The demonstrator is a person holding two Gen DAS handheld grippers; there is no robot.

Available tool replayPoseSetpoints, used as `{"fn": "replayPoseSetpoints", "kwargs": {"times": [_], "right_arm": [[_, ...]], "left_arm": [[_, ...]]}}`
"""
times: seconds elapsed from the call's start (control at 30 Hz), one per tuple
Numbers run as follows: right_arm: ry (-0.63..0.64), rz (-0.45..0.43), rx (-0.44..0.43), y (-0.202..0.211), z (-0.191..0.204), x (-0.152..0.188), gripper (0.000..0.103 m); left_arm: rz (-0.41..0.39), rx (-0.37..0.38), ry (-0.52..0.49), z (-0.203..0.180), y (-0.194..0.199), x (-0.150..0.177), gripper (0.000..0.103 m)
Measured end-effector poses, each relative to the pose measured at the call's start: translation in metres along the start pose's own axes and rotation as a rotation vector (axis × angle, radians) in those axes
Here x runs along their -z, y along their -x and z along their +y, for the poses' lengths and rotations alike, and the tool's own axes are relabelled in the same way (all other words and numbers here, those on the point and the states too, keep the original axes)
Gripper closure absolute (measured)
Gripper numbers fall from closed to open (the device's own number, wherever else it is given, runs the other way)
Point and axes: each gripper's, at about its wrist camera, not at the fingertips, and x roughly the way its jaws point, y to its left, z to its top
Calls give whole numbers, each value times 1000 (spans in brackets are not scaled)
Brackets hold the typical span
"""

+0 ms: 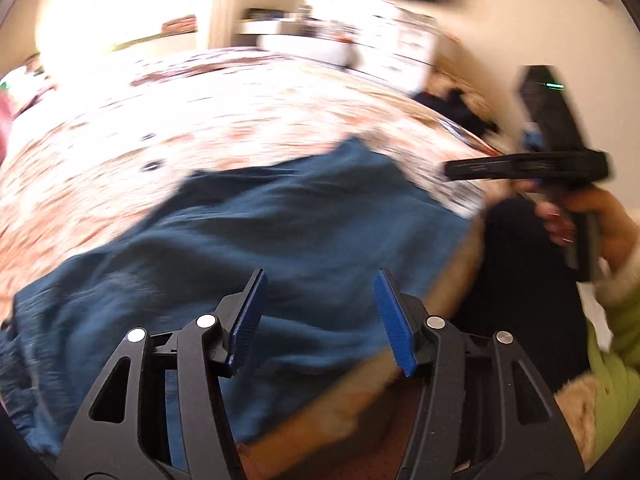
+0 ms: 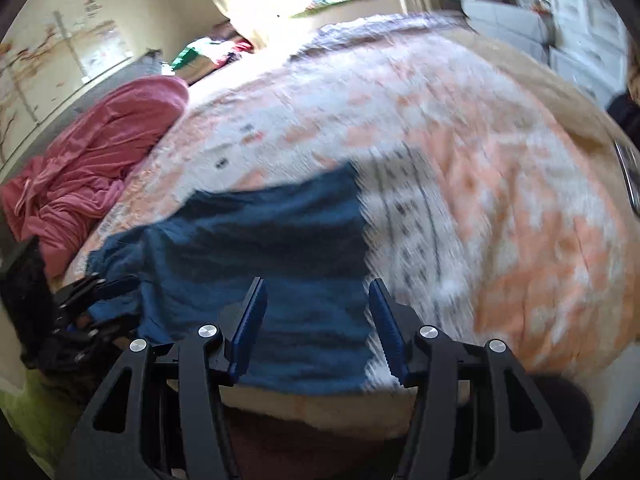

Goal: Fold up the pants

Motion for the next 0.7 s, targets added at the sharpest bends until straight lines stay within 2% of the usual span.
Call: {"fn": "replayPoseSetpoints", "kwargs": {"times": [0.13,0.23,0.3,0.43,0.6,0.63,0.67,0.7], "right_arm": [[136,-12,-43,-17,36,-38,50],[260,36,-90,-51,75,-64,50],[334,73,-120,-75,98,-76,50],[446,178,-139,-129,135,-94,50],[415,292,-138,-182,137,-106,50],[385,331,-162,-194,134,-107,56],[362,369,-191,-203,132,-107,68],[347,395,-213,-209,130,-105,94]], "left_arm": [[56,-116,40,14,-16,3,62],[125,-193,19,13,-34,12,62],[128,-224,-8,10,-38,16,62],[120,-232,-22,9,-35,18,62],[120,-211,-18,12,-29,20,62],[120,-207,-17,12,-30,20,62],[120,-204,-15,11,-31,19,62],[119,-200,-9,11,-30,19,61]]}}
